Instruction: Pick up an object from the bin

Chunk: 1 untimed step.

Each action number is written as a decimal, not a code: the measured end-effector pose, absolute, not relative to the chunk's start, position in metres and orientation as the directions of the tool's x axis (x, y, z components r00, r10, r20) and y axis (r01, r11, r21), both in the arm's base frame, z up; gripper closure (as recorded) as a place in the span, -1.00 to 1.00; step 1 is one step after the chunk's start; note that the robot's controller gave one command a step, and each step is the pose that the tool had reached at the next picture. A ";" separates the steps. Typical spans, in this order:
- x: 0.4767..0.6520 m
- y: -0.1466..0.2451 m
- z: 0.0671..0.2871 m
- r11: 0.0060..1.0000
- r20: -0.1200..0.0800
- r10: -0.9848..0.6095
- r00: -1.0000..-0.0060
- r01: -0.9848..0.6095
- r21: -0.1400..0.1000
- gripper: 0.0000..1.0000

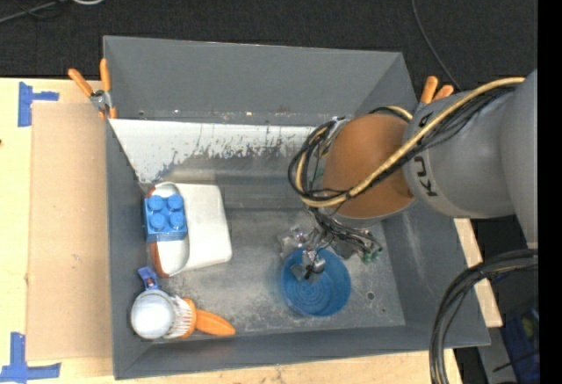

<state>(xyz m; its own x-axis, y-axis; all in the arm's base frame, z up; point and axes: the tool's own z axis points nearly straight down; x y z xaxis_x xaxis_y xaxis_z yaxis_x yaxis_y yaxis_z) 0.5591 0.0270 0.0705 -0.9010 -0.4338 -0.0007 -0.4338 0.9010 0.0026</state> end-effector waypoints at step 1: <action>0.557 0.027 0.076 0.901 0.005 -0.433 -0.901 -0.433 0.005 1.00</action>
Offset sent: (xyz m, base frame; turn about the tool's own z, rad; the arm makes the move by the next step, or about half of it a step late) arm -0.0002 -0.0001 0.0320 0.0002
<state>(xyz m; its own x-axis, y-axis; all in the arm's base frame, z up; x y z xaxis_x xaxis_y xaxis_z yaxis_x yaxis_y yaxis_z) 0.5571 0.0270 0.0760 -0.9013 -0.4332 0.0051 -0.4332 0.9013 0.0051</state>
